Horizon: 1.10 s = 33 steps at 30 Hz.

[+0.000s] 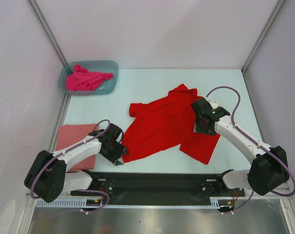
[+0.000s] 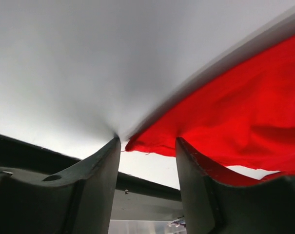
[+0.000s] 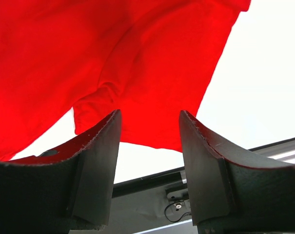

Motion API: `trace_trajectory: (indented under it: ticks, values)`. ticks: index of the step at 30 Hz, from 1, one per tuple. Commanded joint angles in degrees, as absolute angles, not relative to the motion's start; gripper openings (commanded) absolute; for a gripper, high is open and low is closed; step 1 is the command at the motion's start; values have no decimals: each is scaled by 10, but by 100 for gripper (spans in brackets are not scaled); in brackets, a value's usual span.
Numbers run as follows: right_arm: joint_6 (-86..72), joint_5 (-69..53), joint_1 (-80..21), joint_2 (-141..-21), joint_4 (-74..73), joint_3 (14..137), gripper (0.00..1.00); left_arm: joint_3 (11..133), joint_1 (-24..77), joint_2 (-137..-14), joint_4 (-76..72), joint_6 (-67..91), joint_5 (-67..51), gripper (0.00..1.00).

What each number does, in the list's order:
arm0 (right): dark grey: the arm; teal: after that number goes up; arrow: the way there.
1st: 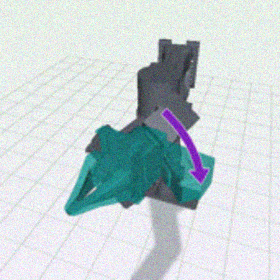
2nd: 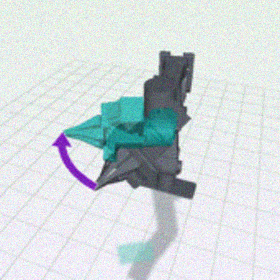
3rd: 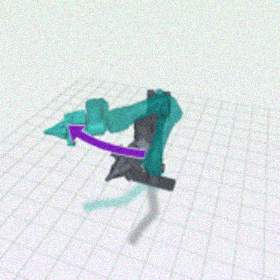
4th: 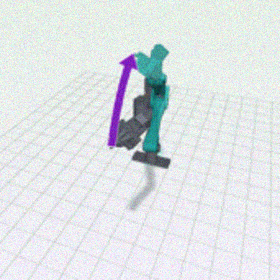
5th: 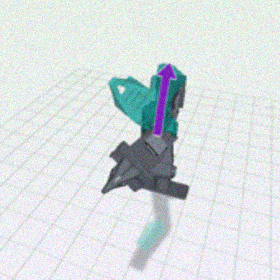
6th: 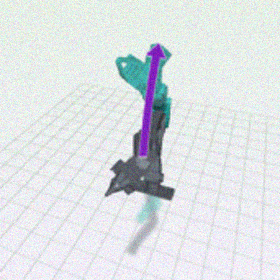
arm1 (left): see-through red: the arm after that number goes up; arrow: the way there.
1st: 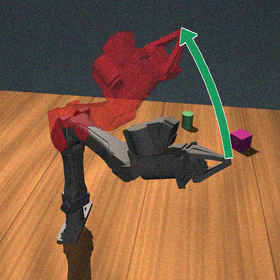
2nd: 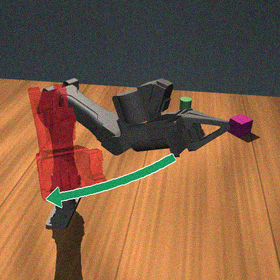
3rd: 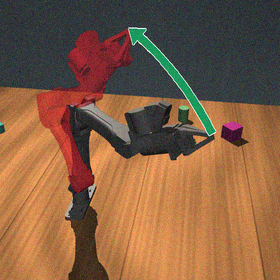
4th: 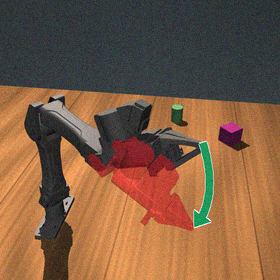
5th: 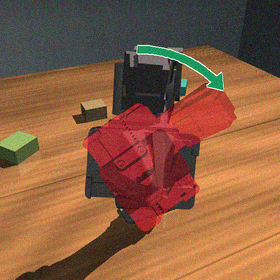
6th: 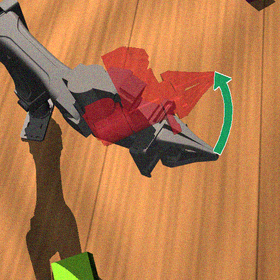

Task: Fold and stack the t-shirts
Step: Flatten the tshirt out

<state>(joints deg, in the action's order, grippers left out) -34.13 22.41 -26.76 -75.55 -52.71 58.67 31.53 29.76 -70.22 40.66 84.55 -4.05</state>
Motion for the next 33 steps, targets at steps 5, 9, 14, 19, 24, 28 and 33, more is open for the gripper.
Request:
trace_trajectory:
  ticks: [5, 9, 14, 19, 24, 28, 33]
  values:
    - [-356, 222, -265, -770, -507, 596, 56, 311, 295, -681, 451, 845, -40, 57]
    - [-359, 217, -265, -774, -505, 596, 56, 308, 294, -712, 418, 846, -41, 56]
    - [-359, 223, -265, -769, -512, 599, 56, 328, 294, -749, 410, 836, -47, 50]
    - [-360, 228, -265, -760, -519, 601, 56, 311, 292, -748, 396, 841, -44, 46]
    - [-362, 227, -265, -757, -525, 597, 56, 286, 270, -749, 384, 829, -35, 40]
    - [-368, 221, -266, -751, -527, 591, 56, 280, 249, -745, 379, 812, -22, 34]
    - [-374, 200, -269, -744, -531, 577, 57, 288, 221, -759, 361, 781, -14, 11]
